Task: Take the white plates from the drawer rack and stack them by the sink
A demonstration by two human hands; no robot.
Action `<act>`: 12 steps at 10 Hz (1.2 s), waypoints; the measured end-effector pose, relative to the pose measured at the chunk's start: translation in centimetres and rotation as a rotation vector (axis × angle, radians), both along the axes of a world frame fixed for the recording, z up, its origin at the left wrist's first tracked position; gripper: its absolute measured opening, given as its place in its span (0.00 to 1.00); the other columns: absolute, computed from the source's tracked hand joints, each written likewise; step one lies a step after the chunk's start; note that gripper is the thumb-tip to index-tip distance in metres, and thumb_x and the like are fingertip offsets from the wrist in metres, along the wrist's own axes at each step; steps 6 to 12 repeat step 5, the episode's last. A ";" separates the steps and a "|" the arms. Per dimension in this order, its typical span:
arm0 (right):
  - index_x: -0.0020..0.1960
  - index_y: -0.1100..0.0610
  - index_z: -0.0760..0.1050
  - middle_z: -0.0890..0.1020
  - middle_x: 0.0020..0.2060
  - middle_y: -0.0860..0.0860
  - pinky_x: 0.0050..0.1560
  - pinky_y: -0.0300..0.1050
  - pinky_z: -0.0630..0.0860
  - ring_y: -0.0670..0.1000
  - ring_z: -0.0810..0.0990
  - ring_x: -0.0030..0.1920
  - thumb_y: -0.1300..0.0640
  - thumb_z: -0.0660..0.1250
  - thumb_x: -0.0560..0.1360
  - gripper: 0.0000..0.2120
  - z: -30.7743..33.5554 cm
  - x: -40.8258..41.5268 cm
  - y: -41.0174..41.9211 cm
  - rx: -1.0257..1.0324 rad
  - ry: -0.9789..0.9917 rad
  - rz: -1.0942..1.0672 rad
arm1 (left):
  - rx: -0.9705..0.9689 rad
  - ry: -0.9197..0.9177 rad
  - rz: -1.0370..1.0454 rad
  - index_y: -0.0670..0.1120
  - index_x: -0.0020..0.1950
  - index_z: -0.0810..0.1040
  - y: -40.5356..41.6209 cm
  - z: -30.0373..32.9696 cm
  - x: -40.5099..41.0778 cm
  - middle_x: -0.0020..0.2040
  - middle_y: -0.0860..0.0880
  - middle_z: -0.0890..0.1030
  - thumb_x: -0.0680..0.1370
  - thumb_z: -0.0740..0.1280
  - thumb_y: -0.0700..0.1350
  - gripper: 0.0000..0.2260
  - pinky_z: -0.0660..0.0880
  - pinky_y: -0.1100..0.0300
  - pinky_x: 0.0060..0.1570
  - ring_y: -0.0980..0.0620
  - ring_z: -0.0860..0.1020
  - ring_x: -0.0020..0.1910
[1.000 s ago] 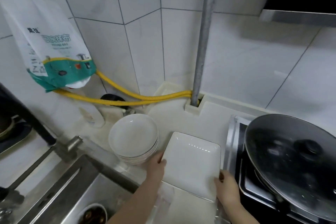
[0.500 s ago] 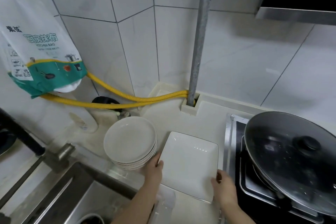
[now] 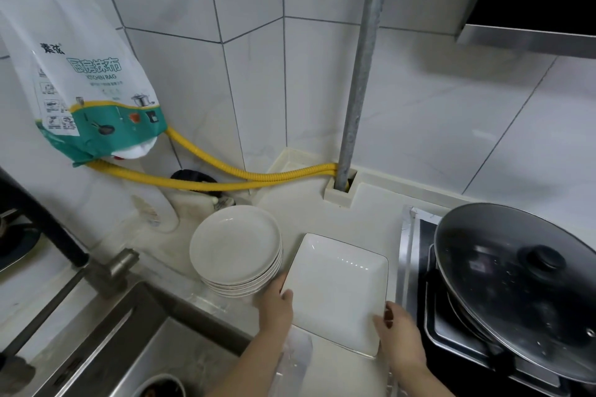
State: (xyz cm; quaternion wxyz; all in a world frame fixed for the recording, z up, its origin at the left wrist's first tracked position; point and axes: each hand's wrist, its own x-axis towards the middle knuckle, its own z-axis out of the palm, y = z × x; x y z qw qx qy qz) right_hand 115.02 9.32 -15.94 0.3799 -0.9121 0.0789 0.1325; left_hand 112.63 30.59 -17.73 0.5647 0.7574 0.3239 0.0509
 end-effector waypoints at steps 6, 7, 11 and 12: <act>0.64 0.58 0.70 0.70 0.64 0.54 0.63 0.45 0.72 0.56 0.71 0.65 0.54 0.59 0.75 0.19 3.9 -0.2 -0.5 -0.431 0.035 0.531 | 0.337 0.351 -0.194 0.44 0.75 0.59 -3.2 5.3 -6.2 0.74 0.46 0.64 0.79 0.56 0.40 0.23 0.59 0.61 0.69 0.49 0.64 0.72; 0.64 0.58 0.70 0.70 0.64 0.54 0.63 0.45 0.72 0.56 0.71 0.65 0.54 0.59 0.75 0.19 3.9 -0.2 -0.5 -0.431 0.035 0.531 | 0.337 0.351 -0.194 0.44 0.75 0.59 -3.2 5.3 -6.2 0.74 0.46 0.64 0.79 0.56 0.40 0.23 0.59 0.61 0.69 0.49 0.64 0.72; 0.64 0.58 0.70 0.70 0.64 0.54 0.63 0.45 0.72 0.56 0.71 0.65 0.54 0.59 0.75 0.19 3.9 -0.2 -0.5 -0.431 0.035 0.531 | 0.337 0.351 -0.194 0.44 0.75 0.59 -3.2 5.3 -6.2 0.74 0.46 0.64 0.79 0.56 0.40 0.23 0.59 0.61 0.69 0.49 0.64 0.72; 0.64 0.58 0.70 0.70 0.64 0.54 0.63 0.45 0.72 0.56 0.71 0.65 0.54 0.59 0.75 0.19 3.9 -0.2 -0.5 -0.431 0.035 0.531 | 0.337 0.351 -0.194 0.44 0.75 0.59 -3.2 5.3 -6.2 0.74 0.46 0.64 0.79 0.56 0.40 0.23 0.59 0.61 0.69 0.49 0.64 0.72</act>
